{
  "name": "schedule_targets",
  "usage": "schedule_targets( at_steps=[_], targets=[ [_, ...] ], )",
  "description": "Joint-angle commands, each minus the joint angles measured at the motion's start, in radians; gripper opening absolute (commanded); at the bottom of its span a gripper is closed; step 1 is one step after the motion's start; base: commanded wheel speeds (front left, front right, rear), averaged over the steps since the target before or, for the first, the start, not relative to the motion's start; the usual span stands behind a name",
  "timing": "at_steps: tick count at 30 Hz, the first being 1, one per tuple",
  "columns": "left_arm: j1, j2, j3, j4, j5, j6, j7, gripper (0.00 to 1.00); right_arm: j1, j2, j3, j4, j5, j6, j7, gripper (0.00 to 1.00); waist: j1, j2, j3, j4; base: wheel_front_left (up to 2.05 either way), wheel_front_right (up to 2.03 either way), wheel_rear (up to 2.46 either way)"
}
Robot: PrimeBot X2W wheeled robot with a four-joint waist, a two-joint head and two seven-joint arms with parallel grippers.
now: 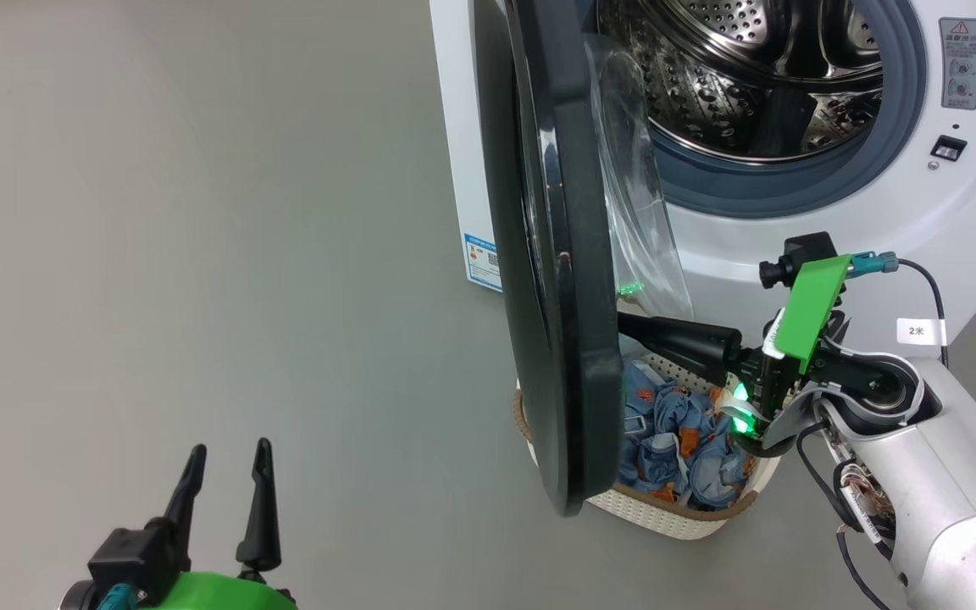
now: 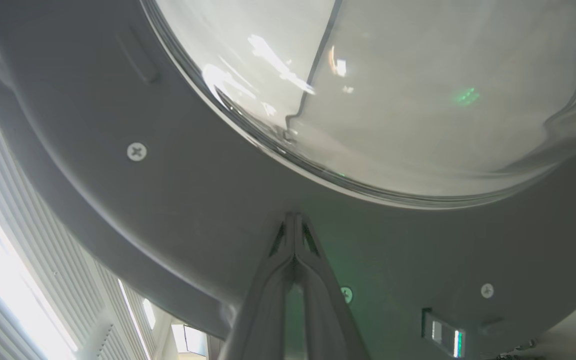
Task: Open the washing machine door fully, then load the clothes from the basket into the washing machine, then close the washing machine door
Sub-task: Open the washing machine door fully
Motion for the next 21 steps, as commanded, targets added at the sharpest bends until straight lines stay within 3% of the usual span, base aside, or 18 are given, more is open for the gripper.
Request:
schedule_targets(
  at_steps=[1, 9, 21],
  targets=[
    [-0.009, 0.019, 0.037, -0.034, -0.004, 0.003, -0.006, 1.0, -0.007, 0.024, 0.019, -0.03, -0.004, 0.005, 0.013, 0.0, 0.0, 0.0, 0.004, 0.001, 0.0, 0.0, 0.0],
    [-0.002, 0.014, 0.045, -0.044, -0.005, 0.007, -0.006, 1.0, -0.015, 0.045, 0.023, -0.026, -0.016, 0.005, 0.022, 0.0, 0.0, 0.0, 0.005, 0.002, 0.0, 0.0, 0.0],
    [-0.024, 0.013, 0.021, -0.015, 0.004, -0.002, -0.006, 1.0, 0.023, 0.028, -0.016, -0.058, -0.021, 0.005, 0.004, 0.0, 0.0, 0.0, -0.019, -0.01, 0.0, 0.0, 0.0]
  ],
)
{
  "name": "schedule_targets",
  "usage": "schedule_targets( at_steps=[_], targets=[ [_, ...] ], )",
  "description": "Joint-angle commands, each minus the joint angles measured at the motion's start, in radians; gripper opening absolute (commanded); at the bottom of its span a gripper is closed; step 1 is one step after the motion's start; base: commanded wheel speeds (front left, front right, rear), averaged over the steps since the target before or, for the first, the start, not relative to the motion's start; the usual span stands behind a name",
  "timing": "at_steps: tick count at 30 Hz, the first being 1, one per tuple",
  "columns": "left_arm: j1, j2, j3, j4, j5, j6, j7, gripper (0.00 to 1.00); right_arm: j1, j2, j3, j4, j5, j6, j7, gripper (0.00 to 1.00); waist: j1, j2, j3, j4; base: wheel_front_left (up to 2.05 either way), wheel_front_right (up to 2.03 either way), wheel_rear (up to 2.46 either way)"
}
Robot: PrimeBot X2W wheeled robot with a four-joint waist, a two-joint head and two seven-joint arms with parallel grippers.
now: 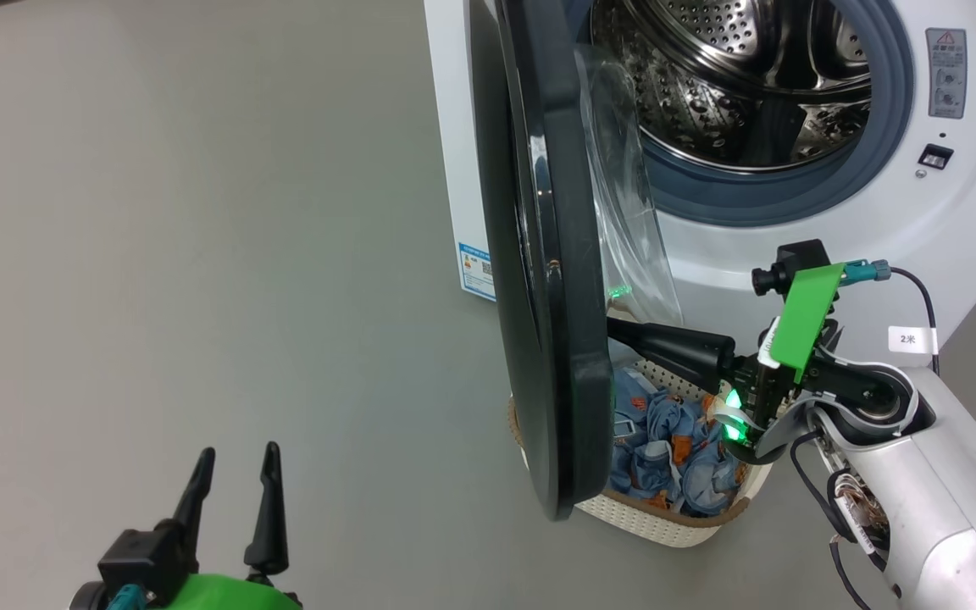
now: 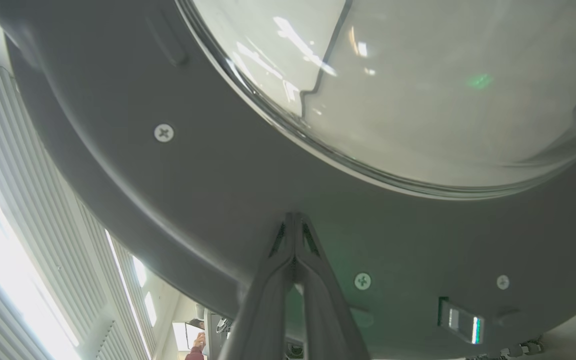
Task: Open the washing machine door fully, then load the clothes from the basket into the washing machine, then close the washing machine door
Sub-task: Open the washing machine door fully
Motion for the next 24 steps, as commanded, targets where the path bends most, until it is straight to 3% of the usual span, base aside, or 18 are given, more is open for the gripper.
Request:
schedule_targets(
  at_steps=[1, 4, 9, 10, 12, 24],
  targets=[
    [-0.033, 0.014, 0.024, -0.012, 0.004, -0.003, -0.006, 1.0, 0.005, 0.006, -0.003, -0.037, -0.013, 0.005, -0.007, 0.0, 0.0, 0.0, -0.007, -0.004, 0.0, 0.0, 0.0],
    [-0.04, 0.017, 0.011, 0.002, 0.006, -0.007, -0.006, 1.0, 0.027, -0.001, -0.016, -0.056, -0.018, 0.005, -0.019, 0.0, 0.0, 0.0, -0.022, -0.01, 0.0, 0.0, 0.0],
    [-0.055, 0.029, -0.006, 0.026, 0.006, -0.012, -0.006, 1.0, 0.068, -0.01, -0.032, -0.09, -0.029, 0.005, -0.037, 0.38, 0.0, 0.0, -0.046, -0.036, 0.0, 0.0, 0.0],
    [-0.056, 0.031, -0.007, 0.027, 0.005, -0.013, -0.006, 1.0, 0.073, -0.011, -0.032, -0.098, -0.034, 0.005, -0.039, 0.67, 0.0, 0.0, -0.049, -0.045, 0.0, 0.0, 0.0],
    [-0.059, 0.035, -0.008, 0.03, 0.002, -0.014, -0.006, 1.0, 0.084, -0.014, -0.033, -0.118, -0.043, 0.005, -0.043, 1.0, 0.0, 0.0, -0.052, -0.066, 0.0, 0.0, 0.0],
    [-0.065, 0.046, -0.013, 0.031, -0.013, -0.011, -0.006, 1.0, 0.134, -0.037, -0.051, -0.237, -0.097, 0.005, -0.083, 1.0, 0.0, 0.0, -0.058, -0.211, 0.0, 0.0, 0.0]
  ],
)
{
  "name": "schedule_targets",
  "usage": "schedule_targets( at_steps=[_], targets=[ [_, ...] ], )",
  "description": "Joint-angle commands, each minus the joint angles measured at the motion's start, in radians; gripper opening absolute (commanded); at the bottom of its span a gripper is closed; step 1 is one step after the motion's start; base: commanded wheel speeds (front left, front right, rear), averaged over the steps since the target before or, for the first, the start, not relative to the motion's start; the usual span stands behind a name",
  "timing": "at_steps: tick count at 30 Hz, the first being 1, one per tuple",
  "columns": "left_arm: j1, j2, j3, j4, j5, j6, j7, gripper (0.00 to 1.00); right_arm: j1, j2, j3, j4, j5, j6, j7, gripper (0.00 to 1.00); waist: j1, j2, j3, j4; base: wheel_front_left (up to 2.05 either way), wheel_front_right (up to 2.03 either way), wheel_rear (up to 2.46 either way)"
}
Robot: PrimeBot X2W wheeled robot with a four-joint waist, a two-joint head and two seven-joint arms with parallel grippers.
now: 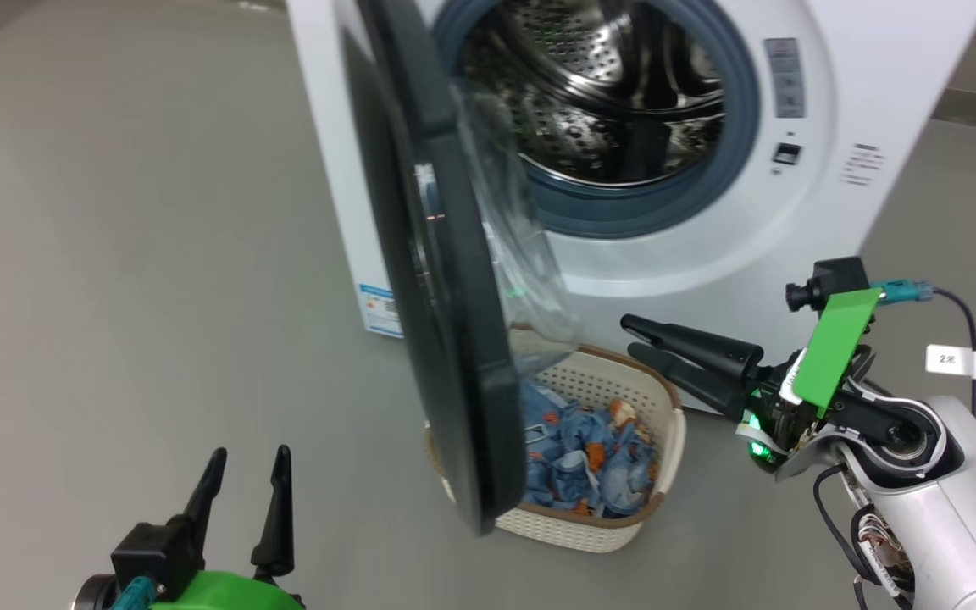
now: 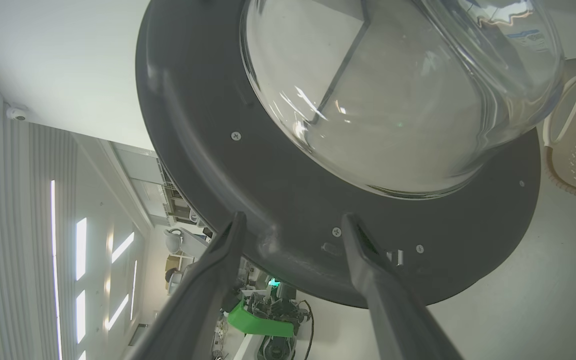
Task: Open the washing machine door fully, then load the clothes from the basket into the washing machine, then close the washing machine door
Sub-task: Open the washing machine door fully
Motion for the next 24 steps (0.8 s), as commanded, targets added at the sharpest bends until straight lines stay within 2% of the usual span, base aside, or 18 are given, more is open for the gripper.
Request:
schedule_targets(
  at_steps=[1, 13, 18, 24],
  targets=[
    [-0.041, 0.019, 0.03, -0.018, -0.011, 0.0, -0.006, 1.0, 0.001, -0.01, -0.001, -0.046, -0.022, 0.005, -0.016, 1.0, 0.0, 0.0, -0.002, -0.057, 0.0, 0.0, 0.0],
    [-0.04, 0.018, 0.031, -0.035, -0.022, 0.012, -0.006, 1.0, 0.072, -0.058, -0.023, -0.209, -0.167, 0.005, -0.181, 1.0, 0.0, 0.0, 0.003, -0.175, 0.0, 0.0, 0.0],
    [-0.039, 0.022, 0.035, -0.043, -0.026, 0.016, -0.006, 1.0, 0.118, -0.094, -0.026, -0.284, -0.241, 0.005, -0.293, 1.0, 0.0, 0.0, 0.007, -0.211, 0.0, 0.0, 0.0],
    [-0.034, 0.023, 0.037, -0.053, -0.027, 0.02, -0.006, 1.0, 0.177, -0.148, -0.017, -0.354, -0.358, 0.005, -0.483, 1.0, 0.0, 0.0, 0.009, -0.248, 0.0, 0.0, 0.0]
  ],
)
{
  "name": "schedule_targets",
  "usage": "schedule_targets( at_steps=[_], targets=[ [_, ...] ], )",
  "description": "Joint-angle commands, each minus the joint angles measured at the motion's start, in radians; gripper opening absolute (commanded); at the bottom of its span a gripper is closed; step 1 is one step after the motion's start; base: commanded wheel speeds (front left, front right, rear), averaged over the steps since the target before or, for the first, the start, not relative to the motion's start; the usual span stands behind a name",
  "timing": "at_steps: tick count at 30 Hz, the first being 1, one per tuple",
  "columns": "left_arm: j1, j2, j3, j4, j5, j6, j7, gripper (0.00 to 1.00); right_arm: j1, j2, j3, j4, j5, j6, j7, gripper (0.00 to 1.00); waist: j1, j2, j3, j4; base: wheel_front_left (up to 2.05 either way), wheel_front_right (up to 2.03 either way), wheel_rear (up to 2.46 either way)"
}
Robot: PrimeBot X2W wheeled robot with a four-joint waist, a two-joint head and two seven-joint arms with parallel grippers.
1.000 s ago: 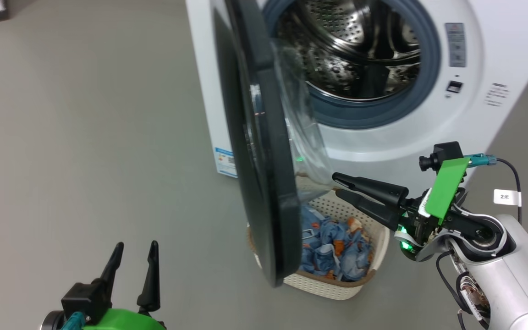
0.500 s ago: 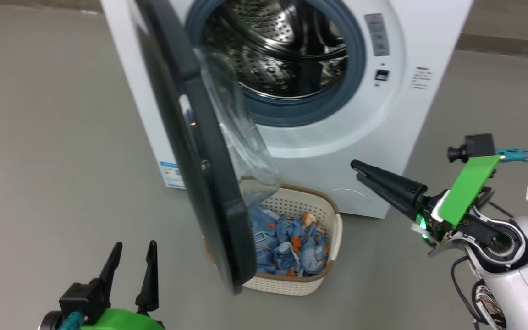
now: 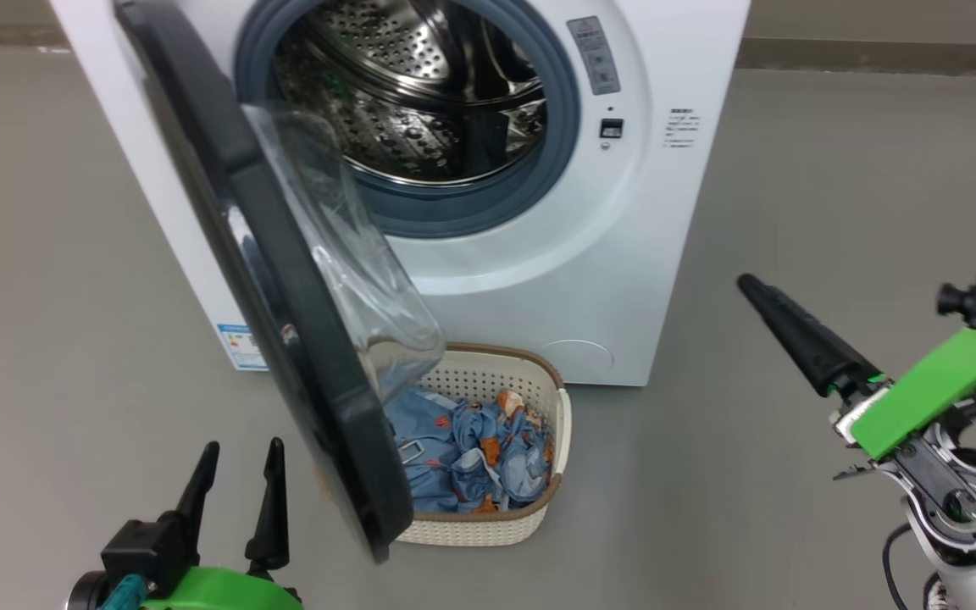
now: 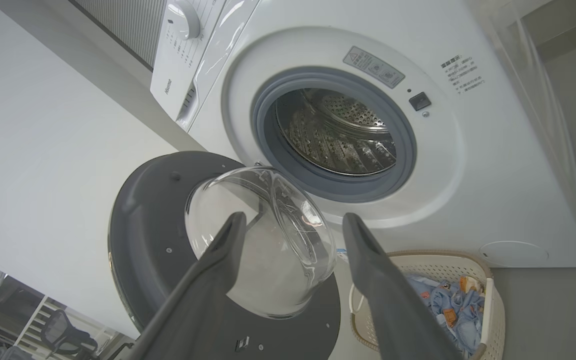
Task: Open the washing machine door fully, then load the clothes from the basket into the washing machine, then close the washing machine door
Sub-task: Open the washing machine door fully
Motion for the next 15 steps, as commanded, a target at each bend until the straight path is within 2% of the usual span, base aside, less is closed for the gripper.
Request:
schedule_targets(
  at_steps=[1, 9, 15],
  targets=[
    [-0.033, 0.021, 0.034, -0.033, -0.01, 0.009, -0.006, 1.0, 0.003, -0.02, 0.012, -0.033, -0.017, 0.005, -0.026, 1.0, 0.0, 0.0, 0.001, -0.016, 0.0, 0.0, 0.0],
    [-0.015, 0.018, 0.044, -0.053, -0.017, 0.018, -0.006, 1.0, 0.088, -0.087, 0.043, -0.024, -0.148, 0.005, -0.264, 1.0, 0.0, 0.0, -0.004, -0.056, 0.0, 0.0, 0.0],
    [-0.003, 0.017, 0.049, -0.064, -0.017, 0.021, -0.006, 1.0, 0.133, -0.124, 0.062, 0.038, -0.289, 0.005, -0.444, 1.0, 0.0, 0.0, -0.007, -0.073, 0.0, 0.0, 0.0]
  ],
)
